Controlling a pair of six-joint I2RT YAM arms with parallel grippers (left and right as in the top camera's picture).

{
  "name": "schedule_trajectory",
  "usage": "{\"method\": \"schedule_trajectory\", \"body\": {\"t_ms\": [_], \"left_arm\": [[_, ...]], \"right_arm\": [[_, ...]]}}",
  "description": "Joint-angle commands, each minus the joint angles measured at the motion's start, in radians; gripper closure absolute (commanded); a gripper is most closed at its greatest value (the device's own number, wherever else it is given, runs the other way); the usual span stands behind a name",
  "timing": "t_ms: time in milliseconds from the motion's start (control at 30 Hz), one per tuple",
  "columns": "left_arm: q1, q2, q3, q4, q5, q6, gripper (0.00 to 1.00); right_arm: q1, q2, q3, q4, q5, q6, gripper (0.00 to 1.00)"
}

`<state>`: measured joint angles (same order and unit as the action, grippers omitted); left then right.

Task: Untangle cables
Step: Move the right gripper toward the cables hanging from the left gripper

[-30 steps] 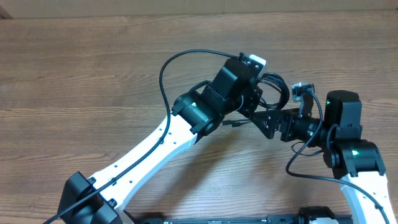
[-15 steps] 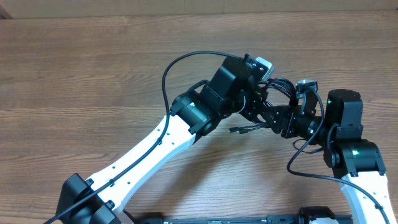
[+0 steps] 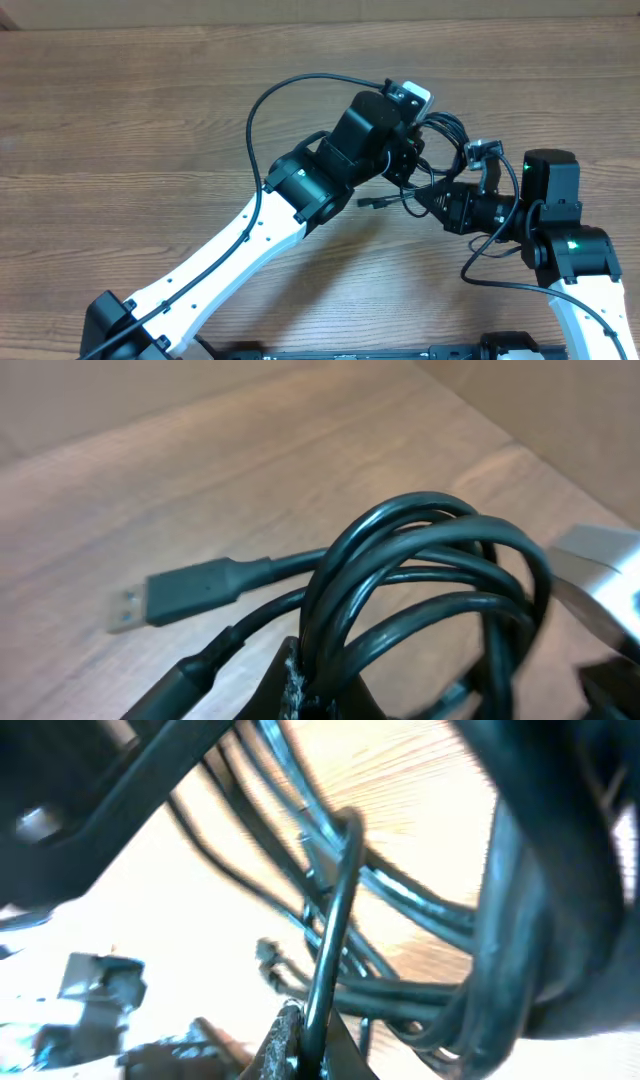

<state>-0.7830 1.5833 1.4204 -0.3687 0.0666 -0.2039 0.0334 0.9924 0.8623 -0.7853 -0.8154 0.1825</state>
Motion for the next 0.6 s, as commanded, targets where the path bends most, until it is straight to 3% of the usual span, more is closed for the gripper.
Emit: {"method": "schedule_trajectory", "body": {"t_ms": [0,167,300,467,533,567], "left_arm": [[0.010,-0.041,0.035,0.017,-0.135,0.106,0.96],[0.010,-0.041,0.035,0.016,-0.235,0.115,0.96],[0.010,-0.041,0.035,0.016,-0.443,0.115,0.96],[0.010,-0.041,0.035,0.014,-0.475,0.115,0.96],[0.010,-0.042,0.035,0.010,-0.431,0.115,0.96],[0.010,-0.043,0.035,0.005,-0.389,0.115,0.96]], "right_arm": [[0.005,-0.001,0.019,0.015,-0.198,-0.005,0.96],[0.005,-0.001,0.019,0.015,-0.241,-0.005,0.96],[0.005,-0.001,0.019,-0.014,-0.239,-0.005,0.96],[0.005,-0.001,0.019,-0.035,-0.135,-0.004,0.96],[0.005,-0.001,0.019,-0.036,-0.072,-0.004,0.66],[0.005,-0.001,0.019,-0.037,-0.020,-0.003,0.36]]}}
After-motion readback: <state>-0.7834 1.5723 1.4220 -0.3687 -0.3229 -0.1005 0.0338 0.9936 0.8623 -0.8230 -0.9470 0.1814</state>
